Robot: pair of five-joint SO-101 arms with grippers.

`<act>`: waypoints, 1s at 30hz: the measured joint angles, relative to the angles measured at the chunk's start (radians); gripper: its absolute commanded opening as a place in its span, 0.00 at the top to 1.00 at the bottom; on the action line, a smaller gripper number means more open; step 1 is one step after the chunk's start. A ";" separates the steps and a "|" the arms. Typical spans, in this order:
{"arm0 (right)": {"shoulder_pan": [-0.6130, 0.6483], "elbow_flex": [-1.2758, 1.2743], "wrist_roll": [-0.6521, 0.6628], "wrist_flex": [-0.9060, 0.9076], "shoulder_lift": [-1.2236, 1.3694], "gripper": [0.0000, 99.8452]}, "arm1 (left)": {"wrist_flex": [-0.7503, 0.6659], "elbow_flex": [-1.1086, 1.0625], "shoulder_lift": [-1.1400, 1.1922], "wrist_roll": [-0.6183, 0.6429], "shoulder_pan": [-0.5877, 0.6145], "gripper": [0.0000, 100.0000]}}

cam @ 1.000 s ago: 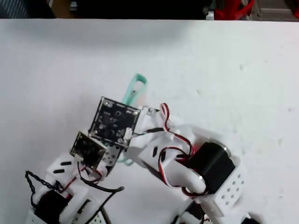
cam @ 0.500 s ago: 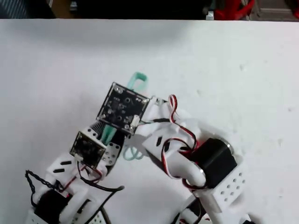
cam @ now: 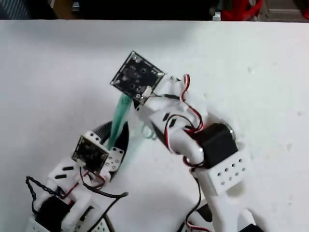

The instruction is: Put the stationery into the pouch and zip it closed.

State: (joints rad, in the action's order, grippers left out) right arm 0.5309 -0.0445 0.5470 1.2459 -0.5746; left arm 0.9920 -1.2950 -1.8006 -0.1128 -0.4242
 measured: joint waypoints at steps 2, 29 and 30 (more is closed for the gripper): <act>-0.017 0.000 0.000 -0.008 0.000 0.98 | 0.000 0.000 0.000 0.000 0.000 0.98; -0.273 -0.068 -0.064 -0.249 0.135 0.98 | 0.098 0.034 -0.002 -0.052 -0.002 0.98; -0.269 -0.068 -0.064 -0.219 0.118 0.98 | 0.098 0.034 -0.002 -0.052 -0.002 0.98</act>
State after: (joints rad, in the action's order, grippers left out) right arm 0.2624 -0.1120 0.4826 1.0265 -0.4565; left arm 1.0902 -1.2612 -1.8021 -0.1649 -0.4258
